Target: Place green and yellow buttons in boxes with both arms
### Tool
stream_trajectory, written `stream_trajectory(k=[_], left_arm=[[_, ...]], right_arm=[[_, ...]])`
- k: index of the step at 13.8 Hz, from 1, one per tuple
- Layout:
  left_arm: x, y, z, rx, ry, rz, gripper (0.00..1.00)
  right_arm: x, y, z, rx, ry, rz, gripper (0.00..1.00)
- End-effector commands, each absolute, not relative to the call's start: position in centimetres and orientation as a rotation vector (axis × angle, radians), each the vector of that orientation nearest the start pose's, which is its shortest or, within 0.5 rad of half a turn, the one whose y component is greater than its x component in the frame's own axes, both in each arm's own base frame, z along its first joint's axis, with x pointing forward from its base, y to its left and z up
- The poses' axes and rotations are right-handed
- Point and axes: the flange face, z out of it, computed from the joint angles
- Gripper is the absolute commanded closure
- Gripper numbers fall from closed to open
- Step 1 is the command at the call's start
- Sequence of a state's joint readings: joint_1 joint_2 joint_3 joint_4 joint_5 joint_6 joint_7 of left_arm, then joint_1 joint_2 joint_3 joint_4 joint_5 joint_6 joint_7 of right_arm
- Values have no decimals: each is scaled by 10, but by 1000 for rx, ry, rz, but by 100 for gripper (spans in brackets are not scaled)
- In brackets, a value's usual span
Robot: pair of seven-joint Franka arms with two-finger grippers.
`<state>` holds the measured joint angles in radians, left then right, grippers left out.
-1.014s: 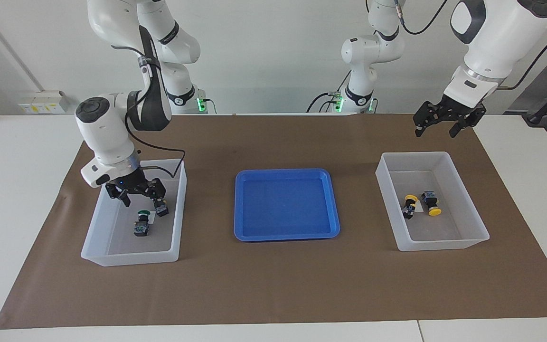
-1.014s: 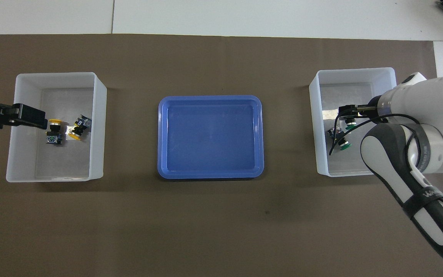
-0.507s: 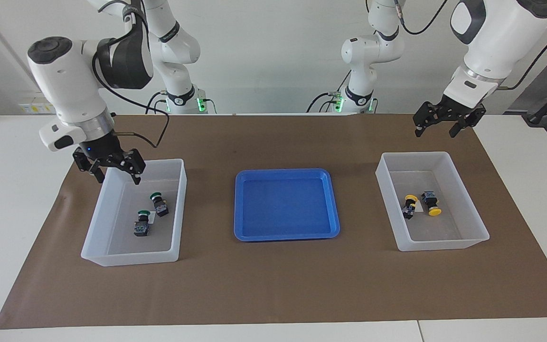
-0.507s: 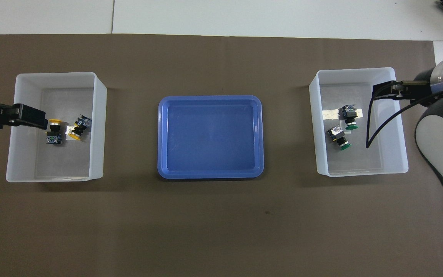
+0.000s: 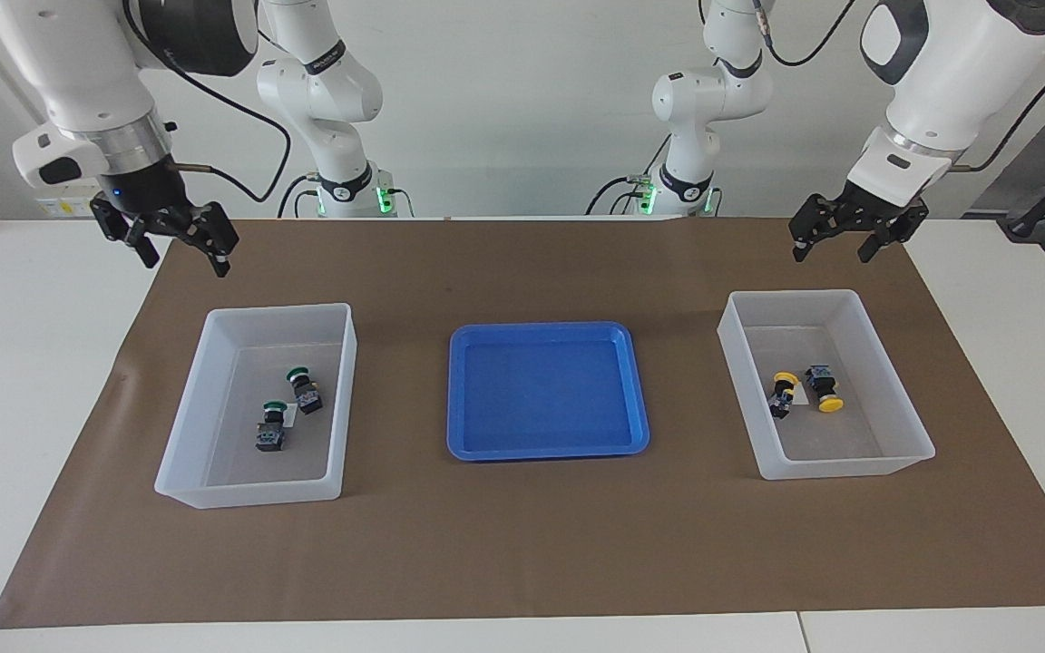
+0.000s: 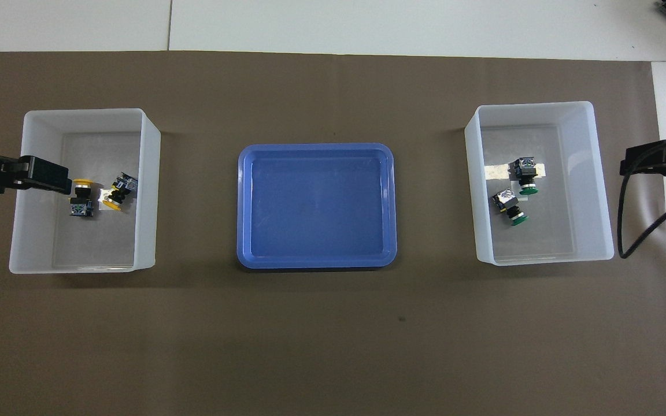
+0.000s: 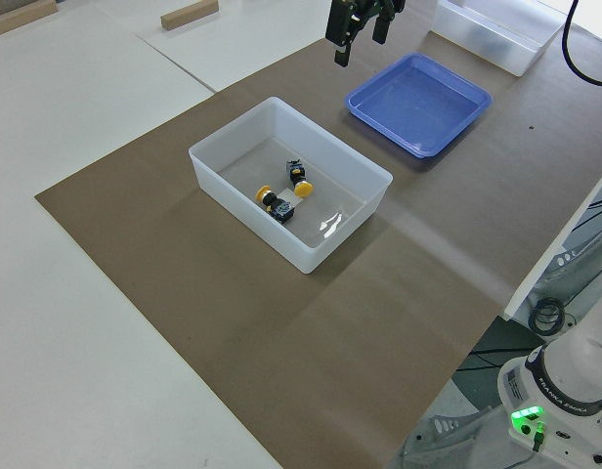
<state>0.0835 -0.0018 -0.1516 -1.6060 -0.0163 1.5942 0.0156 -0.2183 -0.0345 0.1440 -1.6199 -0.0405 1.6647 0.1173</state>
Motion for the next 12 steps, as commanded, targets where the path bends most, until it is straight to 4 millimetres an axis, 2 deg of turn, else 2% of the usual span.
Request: stream_trajectory(k=[1,4,7,9,12], left_arm=[[547,-38,611,-3151,113,-1,0],[547,-38,611,-3151,113,-1,0],[547,-38,611,-3151,115,-1,0],[547,-38,611,-3151,115,-4,0],[547,-38,611,-3151,115,-1,0]], right_arm=[[543,-59,643,-3169,354,-93,0],[538,-61,641,-3171,338,-34,0],[539,-44,642,-3173,287,-28,0],[536,-55,641,-3166,314,-13,0],[532,-49,638,-3166,266,42,0]])
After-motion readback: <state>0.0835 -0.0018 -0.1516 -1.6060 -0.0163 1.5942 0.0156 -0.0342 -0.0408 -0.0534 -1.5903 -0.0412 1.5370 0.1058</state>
